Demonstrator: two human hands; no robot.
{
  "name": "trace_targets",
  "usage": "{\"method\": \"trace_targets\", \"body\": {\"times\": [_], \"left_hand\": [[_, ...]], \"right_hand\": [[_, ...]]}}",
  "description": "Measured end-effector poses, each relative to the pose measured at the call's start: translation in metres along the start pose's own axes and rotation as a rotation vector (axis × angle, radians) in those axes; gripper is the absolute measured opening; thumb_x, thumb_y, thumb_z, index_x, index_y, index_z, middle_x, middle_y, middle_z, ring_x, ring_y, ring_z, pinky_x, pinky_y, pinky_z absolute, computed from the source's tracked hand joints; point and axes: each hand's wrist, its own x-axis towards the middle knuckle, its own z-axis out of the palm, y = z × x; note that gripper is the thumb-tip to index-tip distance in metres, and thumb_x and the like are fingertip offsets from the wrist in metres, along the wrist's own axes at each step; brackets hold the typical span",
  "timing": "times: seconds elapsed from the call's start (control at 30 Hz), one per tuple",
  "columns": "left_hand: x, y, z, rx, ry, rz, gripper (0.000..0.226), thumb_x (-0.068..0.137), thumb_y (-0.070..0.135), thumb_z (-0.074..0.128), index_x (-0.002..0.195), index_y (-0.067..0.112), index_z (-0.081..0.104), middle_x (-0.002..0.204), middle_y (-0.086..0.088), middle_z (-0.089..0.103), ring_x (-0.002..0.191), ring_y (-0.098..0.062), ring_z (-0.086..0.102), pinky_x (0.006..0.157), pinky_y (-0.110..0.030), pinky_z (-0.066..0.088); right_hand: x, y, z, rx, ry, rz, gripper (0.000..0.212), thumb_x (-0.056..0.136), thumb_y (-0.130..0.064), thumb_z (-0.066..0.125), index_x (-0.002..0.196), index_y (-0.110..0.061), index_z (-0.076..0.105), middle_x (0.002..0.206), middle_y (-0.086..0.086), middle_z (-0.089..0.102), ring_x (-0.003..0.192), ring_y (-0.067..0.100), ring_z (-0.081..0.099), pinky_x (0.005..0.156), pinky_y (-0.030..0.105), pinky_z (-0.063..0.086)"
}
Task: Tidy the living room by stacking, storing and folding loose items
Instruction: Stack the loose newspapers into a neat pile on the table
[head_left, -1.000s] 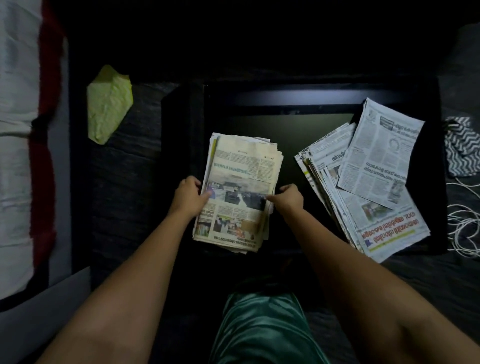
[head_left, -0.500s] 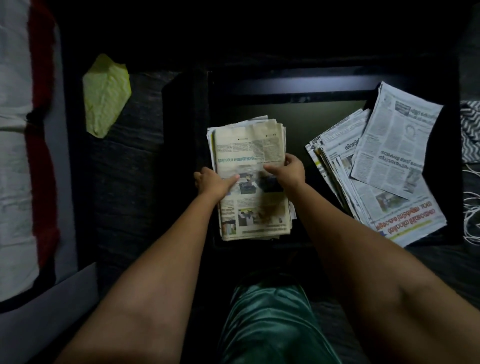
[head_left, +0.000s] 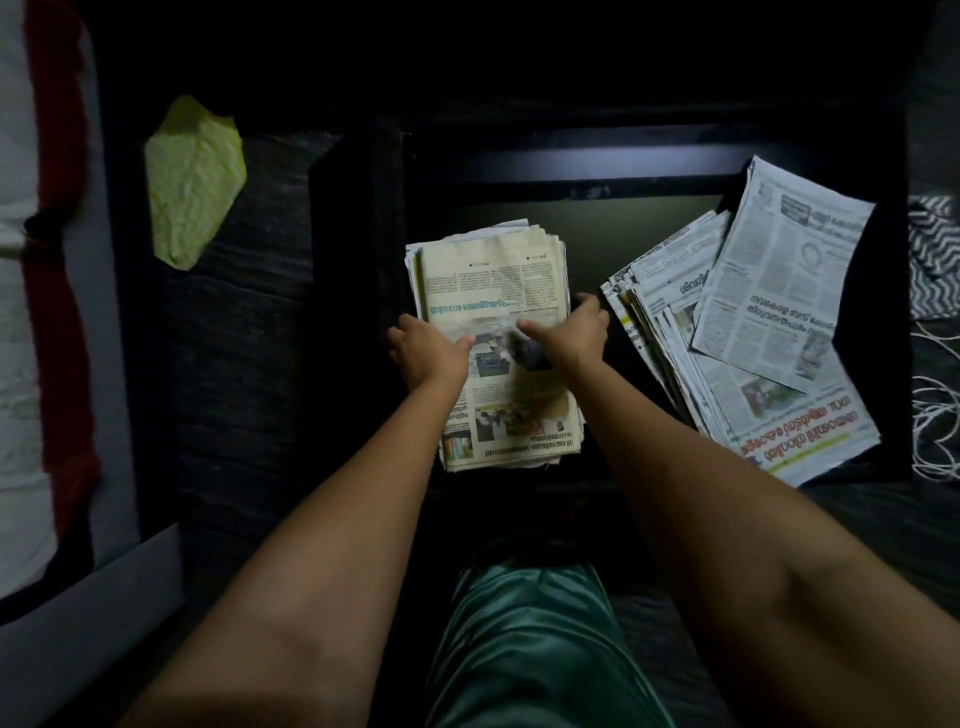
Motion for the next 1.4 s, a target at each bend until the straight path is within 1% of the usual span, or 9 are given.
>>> {"method": "trace_targets", "body": {"times": [0.13,0.23,0.33,0.43,0.57,0.83,1.07,1.3,1.4], "left_hand": [[0.001,0.004,0.001,-0.071,-0.035,-0.094,0.086,0.072,0.039,0.081,0.134,-0.002,0.038,0.142,-0.02,0.037,0.128,-0.035,0.042,0.099,-0.04,0.041],[0.011,0.004,0.0,-0.106,-0.066,-0.147,0.091,0.063,0.044,0.085,0.13,-0.001,0.045,0.138,-0.018,0.044,0.124,-0.033,0.047,0.097,-0.039,0.045],[0.014,0.005,0.0,-0.151,-0.108,-0.15,0.083,0.059,0.047,0.086,0.123,0.005,0.055,0.135,-0.014,0.048,0.121,-0.031,0.048,0.097,-0.039,0.047],[0.007,0.009,0.001,-0.119,-0.139,-0.144,0.088,0.068,0.043,0.082,0.137,0.009,0.039,0.145,-0.014,0.03,0.133,-0.035,0.032,0.105,-0.041,0.037],[0.004,0.017,-0.003,-0.232,-0.137,-0.007,0.072,0.078,0.027,0.078,0.132,0.003,0.036,0.139,-0.016,0.046,0.126,-0.032,0.047,0.097,-0.038,0.044],[0.039,0.069,-0.034,-0.261,-0.145,0.187,0.063,0.081,0.021,0.075,0.128,0.004,0.036,0.134,-0.013,0.05,0.121,-0.028,0.052,0.093,-0.031,0.045],[0.062,0.059,-0.02,-0.124,-0.169,0.154,0.065,0.085,0.019,0.071,0.135,0.001,0.033,0.145,-0.017,0.035,0.126,-0.033,0.045,0.099,-0.035,0.041],[0.057,0.053,-0.021,0.169,0.04,0.278,0.073,0.082,0.026,0.073,0.138,0.014,0.028,0.143,-0.011,0.024,0.129,-0.032,0.028,0.1,-0.044,0.034],[0.045,0.071,-0.026,0.174,0.031,0.35,0.066,0.083,0.019,0.071,0.136,0.018,0.031,0.139,-0.009,0.025,0.126,-0.031,0.028,0.097,-0.042,0.032]], "right_hand": [[0.007,-0.006,0.005,-0.002,-0.031,0.024,0.08,0.064,-0.031,0.087,0.127,-0.009,0.043,0.13,0.01,0.053,0.124,0.029,0.047,0.101,0.047,0.044],[0.016,-0.006,0.012,0.049,-0.077,0.084,0.056,0.058,-0.036,0.089,0.099,-0.013,0.06,0.107,0.007,0.067,0.107,0.029,0.061,0.088,0.046,0.053],[0.015,-0.004,0.012,0.076,-0.098,0.092,0.043,0.059,-0.034,0.088,0.084,-0.02,0.056,0.102,0.003,0.067,0.103,0.027,0.06,0.088,0.044,0.053],[0.004,-0.006,0.006,0.094,-0.105,0.02,0.038,0.069,-0.025,0.083,0.094,-0.024,0.053,0.109,0.002,0.063,0.104,0.023,0.058,0.089,0.041,0.053],[-0.005,-0.011,-0.007,0.237,-0.16,-0.032,0.046,0.079,-0.011,0.074,0.118,-0.012,0.049,0.115,0.006,0.06,0.097,0.02,0.063,0.071,0.026,0.056],[0.025,-0.063,-0.022,0.332,-0.191,-0.039,0.053,0.078,-0.008,0.075,0.111,-0.017,0.035,0.121,0.012,0.054,0.108,0.033,0.06,0.087,0.049,0.055],[0.052,-0.06,-0.013,0.116,-0.128,-0.024,0.047,0.083,-0.003,0.067,0.123,-0.007,0.043,0.126,0.014,0.054,0.117,0.03,0.054,0.101,0.043,0.047],[0.045,-0.054,-0.019,-0.212,0.029,-0.146,0.081,0.078,-0.025,0.077,0.14,-0.006,0.029,0.143,0.015,0.031,0.131,0.032,0.031,0.108,0.038,0.031],[0.041,-0.052,-0.044,-0.251,0.091,-0.209,0.078,0.081,-0.027,0.073,0.141,-0.004,0.029,0.145,0.016,0.029,0.132,0.032,0.029,0.108,0.038,0.03]]}}
